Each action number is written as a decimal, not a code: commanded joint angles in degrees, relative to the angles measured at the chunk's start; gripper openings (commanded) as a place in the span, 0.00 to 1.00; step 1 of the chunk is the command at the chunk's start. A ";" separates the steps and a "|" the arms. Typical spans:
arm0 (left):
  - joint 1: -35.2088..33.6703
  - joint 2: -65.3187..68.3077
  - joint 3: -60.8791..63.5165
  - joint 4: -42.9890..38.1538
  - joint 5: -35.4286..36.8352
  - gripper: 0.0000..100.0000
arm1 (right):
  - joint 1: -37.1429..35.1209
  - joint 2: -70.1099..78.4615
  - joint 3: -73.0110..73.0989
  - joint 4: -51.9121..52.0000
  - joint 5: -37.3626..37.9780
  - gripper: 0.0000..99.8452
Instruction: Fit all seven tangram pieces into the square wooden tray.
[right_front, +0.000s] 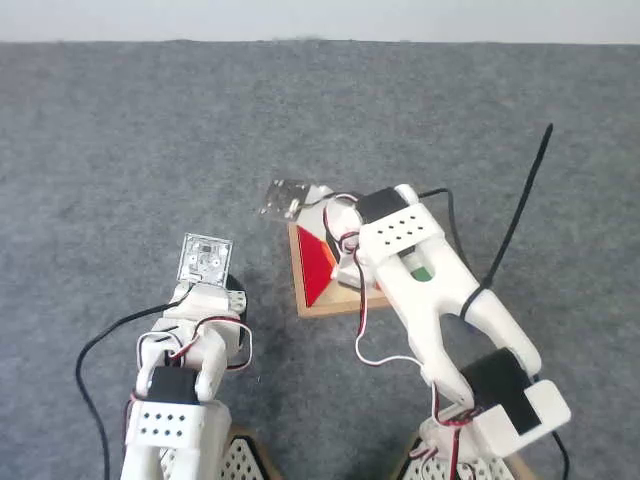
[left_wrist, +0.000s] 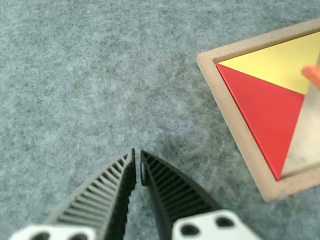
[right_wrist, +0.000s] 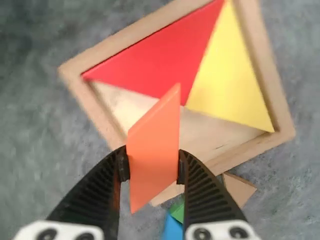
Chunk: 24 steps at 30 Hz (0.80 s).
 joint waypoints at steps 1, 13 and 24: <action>-0.26 -0.70 -0.48 0.44 0.44 0.02 | 4.44 -2.77 -1.93 -4.26 -14.24 0.01; -0.26 -0.70 -0.48 0.44 0.44 0.02 | 10.51 12.88 -11.08 -9.10 -47.12 0.01; -0.26 -0.70 -0.48 0.44 0.44 0.02 | 10.51 21.58 -16.35 -7.25 -48.70 0.01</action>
